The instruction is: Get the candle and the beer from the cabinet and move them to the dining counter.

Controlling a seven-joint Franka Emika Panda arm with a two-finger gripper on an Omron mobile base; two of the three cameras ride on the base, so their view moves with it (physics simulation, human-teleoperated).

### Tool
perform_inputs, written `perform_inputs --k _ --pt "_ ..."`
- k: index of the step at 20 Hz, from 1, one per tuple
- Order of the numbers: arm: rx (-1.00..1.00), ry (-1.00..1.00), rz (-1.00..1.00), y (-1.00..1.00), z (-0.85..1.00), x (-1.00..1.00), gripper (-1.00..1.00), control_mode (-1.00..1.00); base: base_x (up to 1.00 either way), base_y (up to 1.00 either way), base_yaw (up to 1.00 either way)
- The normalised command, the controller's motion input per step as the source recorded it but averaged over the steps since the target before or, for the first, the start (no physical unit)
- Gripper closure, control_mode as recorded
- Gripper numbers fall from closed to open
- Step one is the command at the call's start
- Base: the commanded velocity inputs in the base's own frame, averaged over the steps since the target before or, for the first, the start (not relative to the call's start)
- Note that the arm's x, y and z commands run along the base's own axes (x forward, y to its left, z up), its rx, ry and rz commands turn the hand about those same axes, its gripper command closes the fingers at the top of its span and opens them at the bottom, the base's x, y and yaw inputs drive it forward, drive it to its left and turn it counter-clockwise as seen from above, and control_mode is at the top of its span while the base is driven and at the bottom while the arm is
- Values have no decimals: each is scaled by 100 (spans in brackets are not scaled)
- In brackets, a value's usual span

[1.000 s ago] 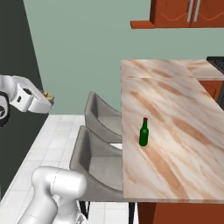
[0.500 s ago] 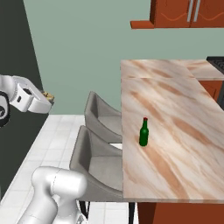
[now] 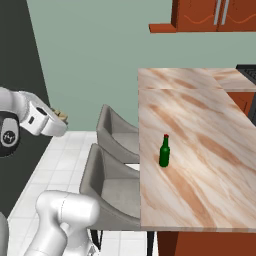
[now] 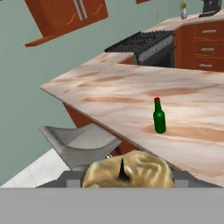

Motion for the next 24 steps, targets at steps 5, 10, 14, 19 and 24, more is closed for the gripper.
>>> perform_inputs --k 5,10,14,19,24 --pt "16 2 22 -62 -1 -25 100 -100 0 0 0" --pt "6 1 34 -59 -13 -32 100 -100 0 0 0" --pt "0 -1 40 -54 -22 -36 100 -100 0 0 0" --pt "0 -9 41 -51 -27 -36 100 -100 0 0 0" --pt "0 -13 38 -51 -31 -29 100 -100 0 0 0"
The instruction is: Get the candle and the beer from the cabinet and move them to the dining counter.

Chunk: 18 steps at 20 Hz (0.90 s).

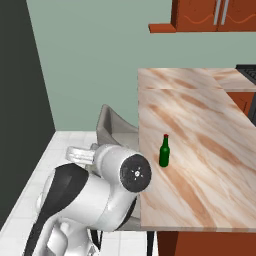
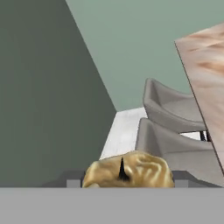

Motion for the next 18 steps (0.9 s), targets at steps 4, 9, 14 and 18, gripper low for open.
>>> perform_inputs --k 4,9,14,18 --pt "0 -9 38 -45 -37 -6 100 -100 0 0 0" --pt "-1 0 41 -30 -52 5 100 -100 0 0 0" --pt "0 -8 24 -20 -47 29 100 -100 0 0 0" --pt "0 -14 11 -22 -39 27 100 -100 0 0 0"
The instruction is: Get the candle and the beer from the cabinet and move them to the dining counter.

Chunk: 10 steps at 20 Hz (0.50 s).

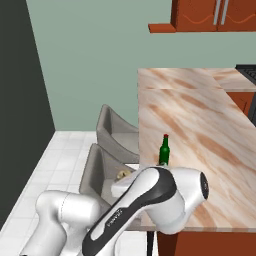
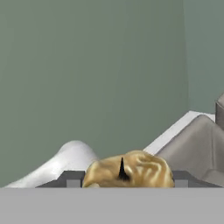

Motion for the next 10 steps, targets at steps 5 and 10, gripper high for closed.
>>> perform_inputs --k 5,10 --pt "0 -5 0 -25 -41 30 100 -100 0 0 0" --pt "0 1 -1 -27 -34 41 100 -100 0 0 0"
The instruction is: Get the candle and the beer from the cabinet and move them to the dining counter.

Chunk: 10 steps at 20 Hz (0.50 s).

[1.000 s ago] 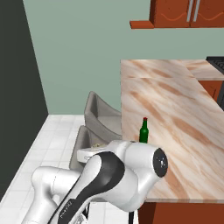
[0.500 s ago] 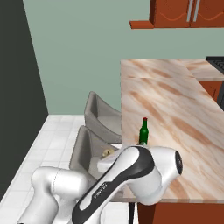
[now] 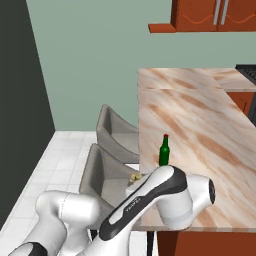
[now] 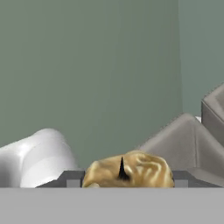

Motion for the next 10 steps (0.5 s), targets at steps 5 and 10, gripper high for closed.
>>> perform_inputs --k 5,10 --pt "0 5 0 -25 -24 44 100 -100 0 0 0" --pt "0 0 4 -24 -30 41 100 -100 0 0 0"
